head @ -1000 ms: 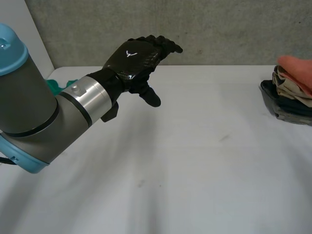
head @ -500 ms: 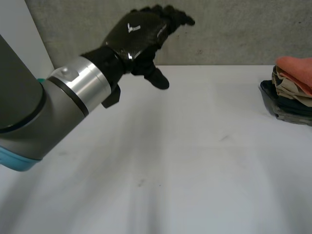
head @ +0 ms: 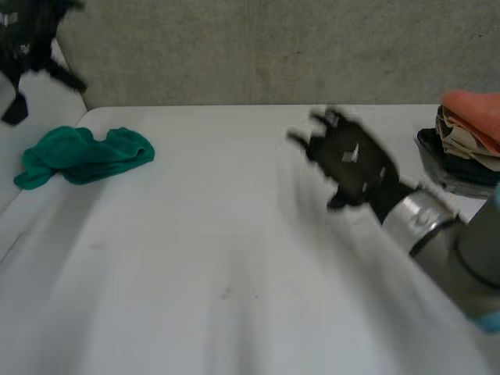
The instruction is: Fold the laundry.
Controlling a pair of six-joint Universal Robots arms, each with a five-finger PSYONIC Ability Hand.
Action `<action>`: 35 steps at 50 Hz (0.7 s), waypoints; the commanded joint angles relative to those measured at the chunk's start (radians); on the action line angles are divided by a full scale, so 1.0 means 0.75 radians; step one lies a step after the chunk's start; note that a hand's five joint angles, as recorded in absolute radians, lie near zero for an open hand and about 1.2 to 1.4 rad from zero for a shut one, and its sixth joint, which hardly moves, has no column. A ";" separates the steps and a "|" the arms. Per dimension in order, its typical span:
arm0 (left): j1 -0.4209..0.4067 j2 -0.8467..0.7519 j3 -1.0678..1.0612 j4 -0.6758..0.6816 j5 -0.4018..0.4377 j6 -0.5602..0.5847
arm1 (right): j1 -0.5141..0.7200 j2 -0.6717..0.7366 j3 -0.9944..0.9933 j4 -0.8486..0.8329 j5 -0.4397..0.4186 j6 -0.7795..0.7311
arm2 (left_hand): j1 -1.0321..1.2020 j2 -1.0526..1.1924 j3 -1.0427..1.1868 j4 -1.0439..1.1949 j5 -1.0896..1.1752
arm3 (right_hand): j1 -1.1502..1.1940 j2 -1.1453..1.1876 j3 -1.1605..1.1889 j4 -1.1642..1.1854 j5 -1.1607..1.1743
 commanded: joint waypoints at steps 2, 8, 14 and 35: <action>0.126 -0.443 0.139 0.022 0.010 0.377 | -0.003 0.112 0.040 0.355 0.063 -0.202 | -0.033 -0.032 -0.034 -0.024 -0.016 | -0.086 -0.749 -0.055 -0.056 -0.066; 0.155 -0.762 0.329 0.063 0.004 0.523 | -0.009 0.114 0.081 0.349 0.069 -0.211 | -0.014 -0.013 -0.014 -0.004 0.004 | -0.086 -0.749 -0.055 -0.056 -0.066; 0.157 -0.957 0.497 0.142 0.014 0.531 | -0.050 0.112 0.097 0.347 0.065 -0.198 | 0.064 0.065 0.064 0.074 0.082 | -0.086 -0.749 -0.055 -0.056 -0.066; 0.067 -1.094 0.612 0.212 0.010 0.529 | -0.085 0.096 0.122 0.280 0.073 -0.147 | 1.528 1.529 1.528 1.538 1.546 | -0.086 -0.749 -0.055 -0.056 -0.066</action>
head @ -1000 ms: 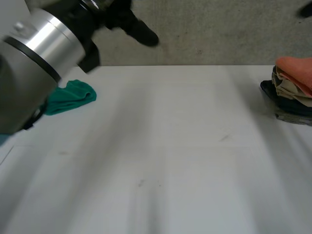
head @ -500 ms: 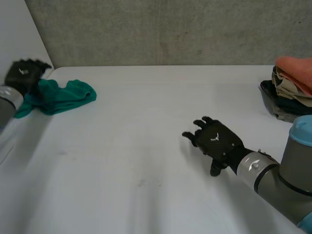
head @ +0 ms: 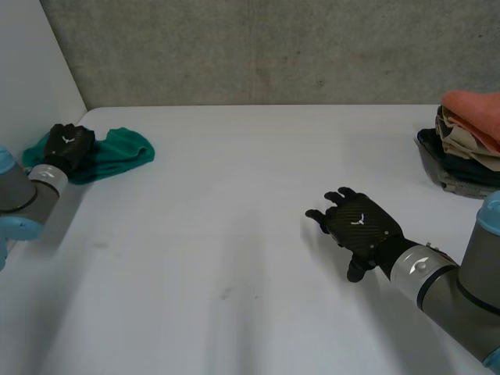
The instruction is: Fold the laundry.
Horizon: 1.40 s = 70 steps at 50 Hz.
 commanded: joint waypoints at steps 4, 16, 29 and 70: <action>-0.125 0.401 -0.380 0.095 -0.116 -0.031 | -0.047 -0.047 -0.005 -0.068 0.037 0.175 | 0.339 0.308 0.317 0.307 0.354 | -0.086 -0.749 -0.055 -0.056 -0.066; -0.544 1.152 -0.984 0.220 -0.130 -0.464 | -0.158 -0.186 -0.009 -0.080 0.070 0.560 | 0.339 0.308 0.317 0.307 0.354 | -0.086 -0.749 -0.055 -0.056 -0.066; -0.915 1.079 -1.178 0.028 -0.199 -0.575 | -0.193 -0.192 -0.030 -0.062 0.078 0.603 | 0.339 0.308 0.317 0.307 0.354 | -0.086 -0.749 -0.055 -0.056 -0.066; -0.673 1.013 -1.397 -0.157 -0.218 -0.148 | -0.058 -0.137 0.003 0.235 -0.059 0.175 | -0.815 -0.847 -0.837 -0.847 -0.800 | -0.064 -0.727 -0.034 -0.035 -0.044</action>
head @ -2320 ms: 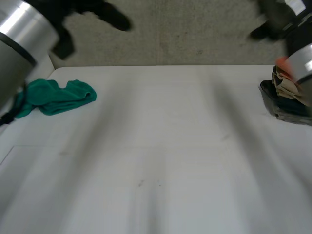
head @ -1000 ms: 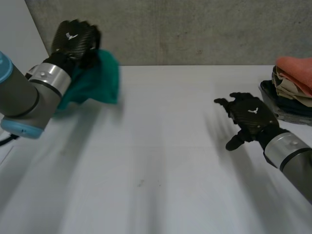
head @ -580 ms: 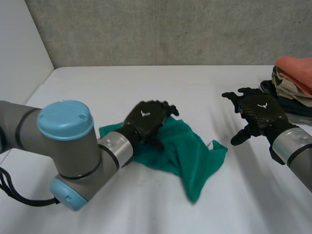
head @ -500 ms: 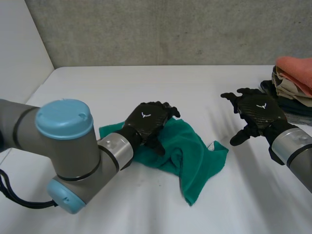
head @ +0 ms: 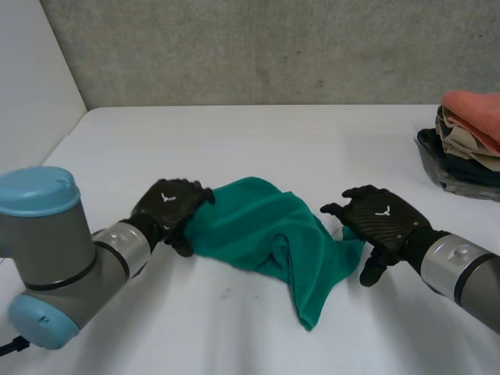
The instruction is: Fold the laundry.
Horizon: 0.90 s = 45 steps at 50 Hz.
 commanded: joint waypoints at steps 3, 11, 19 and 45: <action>-0.014 -0.186 0.097 0.015 -0.002 0.138 | 0.104 0.087 0.053 -0.156 0.003 0.015 | 0.195 0.184 0.184 0.184 0.174 | -0.064 -0.727 -0.034 -0.035 -0.044; -0.014 -0.299 0.226 0.015 -0.002 0.148 | 0.179 0.173 0.055 -0.239 0.014 0.041 | 0.461 0.450 0.450 0.449 0.439 | 0.228 -0.435 0.259 0.257 0.248; -0.012 -0.399 0.302 0.017 -0.006 0.156 | 0.173 0.175 0.047 -0.313 0.050 0.127 | 1.184 1.173 1.173 1.173 1.163 | 1.365 0.702 1.395 1.394 1.385; -0.061 0.333 0.165 0.225 -0.135 0.025 | 0.167 -0.032 -0.586 -0.323 0.214 0.080 | 1.342 1.331 1.330 1.330 1.320 | 1.543 0.880 1.574 1.572 1.563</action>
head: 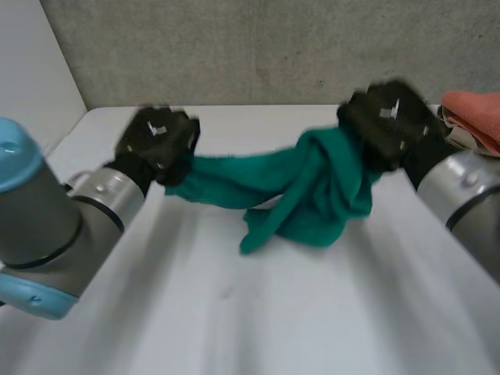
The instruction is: Fold the laundry.
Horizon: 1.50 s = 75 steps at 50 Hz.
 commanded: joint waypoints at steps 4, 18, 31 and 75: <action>0.002 0.135 0.154 0.226 -0.073 -0.051 | 0.019 0.250 -0.628 -0.058 0.095 -0.044 | 0.346 0.270 0.278 0.265 0.323 | 0.466 0.287 0.282 0.265 0.313; -0.047 0.141 -0.108 0.087 -0.192 -0.045 | 0.199 0.311 -0.347 -0.083 -0.069 -0.036 | 0.346 0.270 0.278 0.265 0.323 | 0.466 0.287 0.282 0.265 0.313; -0.035 0.247 -0.333 -0.334 -0.200 -0.002 | 0.219 0.340 -0.023 0.024 -0.145 -0.259 | -0.655 -0.730 -0.722 -0.735 -0.678 | -1.163 -1.342 -1.347 -1.364 -1.316; -0.186 -0.569 0.340 -0.207 0.170 0.248 | -0.036 0.393 -0.064 0.265 0.001 -0.232 | 0.085 0.010 0.018 0.005 0.062 | -1.163 -1.342 -1.347 -1.364 -1.316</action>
